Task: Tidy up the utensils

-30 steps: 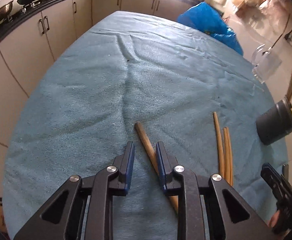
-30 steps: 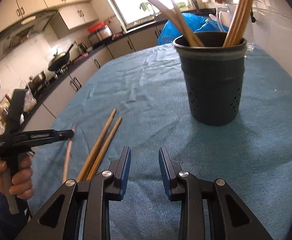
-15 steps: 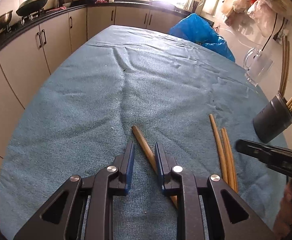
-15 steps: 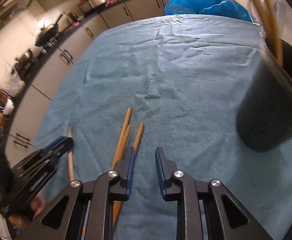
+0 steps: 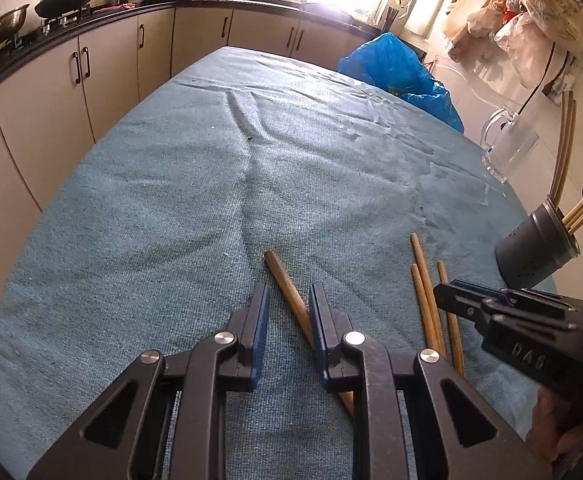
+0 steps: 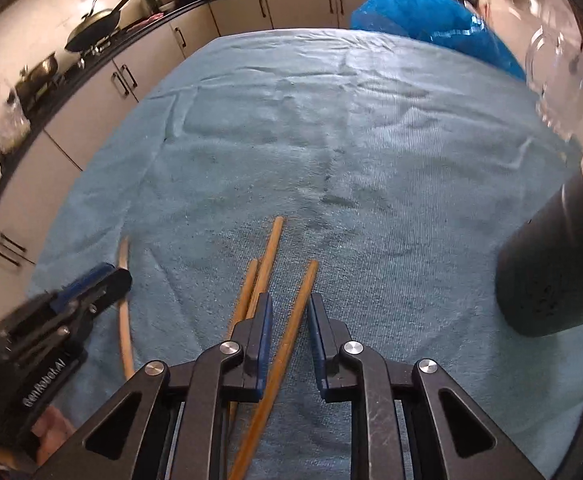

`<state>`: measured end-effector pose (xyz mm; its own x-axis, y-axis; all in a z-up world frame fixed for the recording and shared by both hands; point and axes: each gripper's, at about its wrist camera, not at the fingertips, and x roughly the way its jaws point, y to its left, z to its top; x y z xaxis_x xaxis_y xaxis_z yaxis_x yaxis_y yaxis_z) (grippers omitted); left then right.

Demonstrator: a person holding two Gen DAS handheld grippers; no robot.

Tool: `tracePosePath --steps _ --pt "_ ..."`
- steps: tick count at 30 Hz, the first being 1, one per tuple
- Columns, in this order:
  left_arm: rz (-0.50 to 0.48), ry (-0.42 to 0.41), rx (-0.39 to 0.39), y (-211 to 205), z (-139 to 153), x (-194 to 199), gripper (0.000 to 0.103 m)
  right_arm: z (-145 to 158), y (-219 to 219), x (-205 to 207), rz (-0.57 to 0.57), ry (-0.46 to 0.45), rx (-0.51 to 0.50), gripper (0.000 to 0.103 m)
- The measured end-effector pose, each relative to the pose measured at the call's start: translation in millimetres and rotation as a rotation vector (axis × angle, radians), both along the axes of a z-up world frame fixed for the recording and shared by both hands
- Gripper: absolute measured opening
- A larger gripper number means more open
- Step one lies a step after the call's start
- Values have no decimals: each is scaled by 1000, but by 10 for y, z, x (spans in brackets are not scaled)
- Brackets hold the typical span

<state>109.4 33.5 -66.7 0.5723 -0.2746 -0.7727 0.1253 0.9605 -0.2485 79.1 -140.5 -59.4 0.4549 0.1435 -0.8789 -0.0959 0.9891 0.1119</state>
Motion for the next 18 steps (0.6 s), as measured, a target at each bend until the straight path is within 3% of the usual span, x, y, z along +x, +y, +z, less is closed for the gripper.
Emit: tracePosePath --steps 3,8,12,14,18 --pt "2 0 -4 7 -1 -4 20 -4 -69 -4 -21 0 -30 8" --pt "4 -3 7 -4 2 -6 20 8 -157 -5 -38 10 -27 7" --pt "5 -1 1 10 0 1 20 -7 235 -155 133 26 126 6" --pt "5 -1 0 8 -2 5 20 -11 194 -172 111 28 139 6" --pt "5 -6 21 -21 -4 -6 16 0 -243 -153 -49 5 62 6"
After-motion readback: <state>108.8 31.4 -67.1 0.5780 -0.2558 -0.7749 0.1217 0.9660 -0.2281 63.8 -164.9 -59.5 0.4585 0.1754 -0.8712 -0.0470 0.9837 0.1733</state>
